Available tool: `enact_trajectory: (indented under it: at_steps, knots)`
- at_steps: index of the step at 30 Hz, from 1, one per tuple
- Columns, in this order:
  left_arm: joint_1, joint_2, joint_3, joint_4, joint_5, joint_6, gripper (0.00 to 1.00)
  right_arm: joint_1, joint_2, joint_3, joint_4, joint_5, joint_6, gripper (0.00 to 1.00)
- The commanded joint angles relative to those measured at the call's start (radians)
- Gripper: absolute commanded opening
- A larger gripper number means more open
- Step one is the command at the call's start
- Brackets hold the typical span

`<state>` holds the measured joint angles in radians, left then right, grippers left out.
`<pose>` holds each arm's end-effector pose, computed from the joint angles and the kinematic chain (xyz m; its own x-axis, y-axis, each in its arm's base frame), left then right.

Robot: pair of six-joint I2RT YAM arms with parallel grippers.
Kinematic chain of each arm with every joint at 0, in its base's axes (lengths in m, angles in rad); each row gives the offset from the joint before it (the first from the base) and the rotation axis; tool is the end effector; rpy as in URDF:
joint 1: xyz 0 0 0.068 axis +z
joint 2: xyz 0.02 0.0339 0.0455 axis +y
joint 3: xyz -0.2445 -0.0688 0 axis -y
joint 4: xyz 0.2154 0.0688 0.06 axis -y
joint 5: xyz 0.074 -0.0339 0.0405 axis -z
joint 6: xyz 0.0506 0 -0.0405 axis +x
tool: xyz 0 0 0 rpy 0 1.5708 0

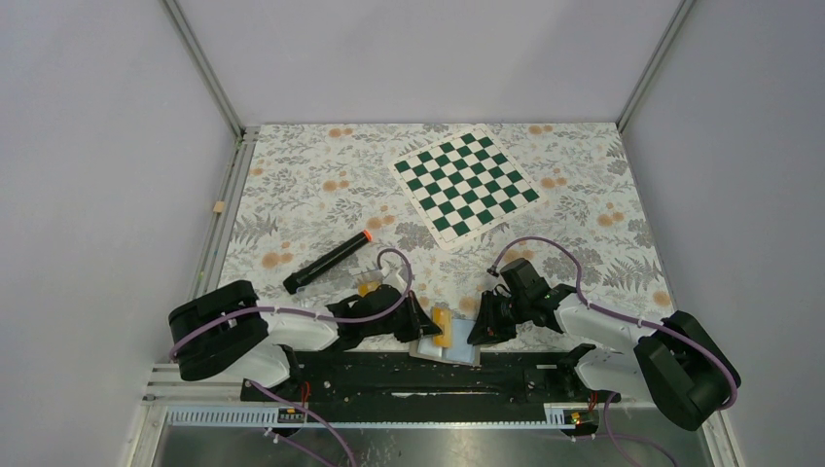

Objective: Put the credit cards into the card holder
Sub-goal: Insert the credit card into the card holder.

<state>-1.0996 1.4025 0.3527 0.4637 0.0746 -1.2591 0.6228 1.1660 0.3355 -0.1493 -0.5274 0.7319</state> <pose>0.1065 -0.2173 0.1287 -0.9496 -0.2271 -0.2163 0.0421 0.5910 -0.8056 0.1304 0.1250 0.1219 -0.9908 -0.0006 -0.1352 -0.0937 0.7241 0.6833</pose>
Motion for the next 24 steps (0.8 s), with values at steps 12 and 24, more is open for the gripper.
enact_trajectory:
  at_steps: [12, 24]
  knots:
    - [-0.070, -0.017, -0.024, 0.029, 0.007, -0.117, 0.00, 0.009, 0.030, -0.040, -0.041, 0.092, -0.024, 0.25]
    - [-0.092, 0.053, -0.012, 0.093, 0.057, -0.123, 0.00, 0.009, 0.036, -0.034, -0.042, 0.085, -0.028, 0.25]
